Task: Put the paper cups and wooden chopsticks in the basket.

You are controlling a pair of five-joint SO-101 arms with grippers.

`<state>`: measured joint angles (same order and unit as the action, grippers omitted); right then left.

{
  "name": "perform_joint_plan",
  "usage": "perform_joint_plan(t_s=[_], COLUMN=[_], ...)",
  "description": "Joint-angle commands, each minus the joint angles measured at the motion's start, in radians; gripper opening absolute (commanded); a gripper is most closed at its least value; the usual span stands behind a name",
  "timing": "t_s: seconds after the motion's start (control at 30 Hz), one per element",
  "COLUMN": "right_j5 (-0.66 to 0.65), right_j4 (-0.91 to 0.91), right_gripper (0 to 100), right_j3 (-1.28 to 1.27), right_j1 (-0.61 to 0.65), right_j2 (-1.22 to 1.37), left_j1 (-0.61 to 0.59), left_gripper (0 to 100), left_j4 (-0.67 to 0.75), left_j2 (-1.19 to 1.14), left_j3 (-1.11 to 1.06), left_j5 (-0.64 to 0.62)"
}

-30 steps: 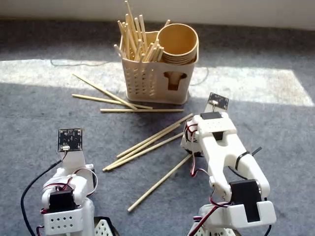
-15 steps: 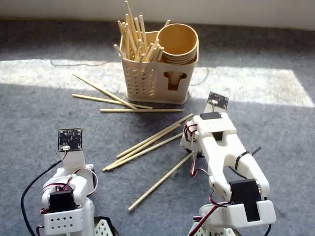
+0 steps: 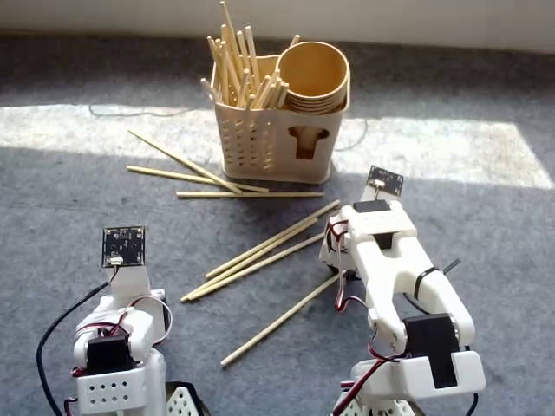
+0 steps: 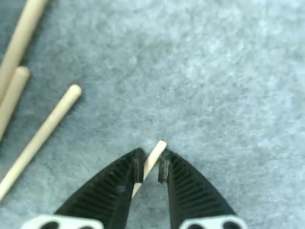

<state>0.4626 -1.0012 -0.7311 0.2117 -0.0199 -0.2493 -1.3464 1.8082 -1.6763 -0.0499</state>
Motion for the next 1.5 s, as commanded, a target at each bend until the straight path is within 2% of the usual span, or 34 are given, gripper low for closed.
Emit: perform_joint_plan(t_s=[0.0,0.2,0.53,0.7,0.8,1.0,1.23,1.33,1.47], right_j5=[0.003,0.003,0.003,-0.028,-0.080,-0.089,-0.109,-0.184,-0.216], right_j4=[-0.018,-0.137,-0.236,-0.240,-0.242,-0.234,-0.231,-0.179,-0.113], right_gripper=[1.1,0.5,0.5,0.5,0.5,0.5,0.5,0.5,0.5], right_j3=[-0.010,-0.002,-0.002,-0.002,-0.004,-0.005,-0.001,-0.001,-0.002], right_j1=[0.015,0.016,0.016,0.022,0.058,0.147,0.220,0.219,0.223], right_j2=[-0.007,-0.173,-0.507,-0.664,-0.776,-0.983,-1.112,-1.161,-1.225], left_j1=[-0.005,-0.005,-0.005,-0.005,-0.005,-0.005,-0.005,-0.005,-0.005], left_gripper=[1,1,1,1,1,1,1,1,1], left_j4=[-0.003,-0.003,-0.003,-0.003,-0.003,-0.003,-0.003,-0.003,-0.003], left_j2=[0.008,0.008,0.008,0.008,0.008,0.008,0.008,0.008,0.008], left_j3=[-0.019,-0.019,-0.019,-0.019,-0.019,-0.019,-0.019,-0.019,-0.019], left_j5=[0.005,0.005,0.005,0.005,0.005,0.005,0.005,0.005,0.005])
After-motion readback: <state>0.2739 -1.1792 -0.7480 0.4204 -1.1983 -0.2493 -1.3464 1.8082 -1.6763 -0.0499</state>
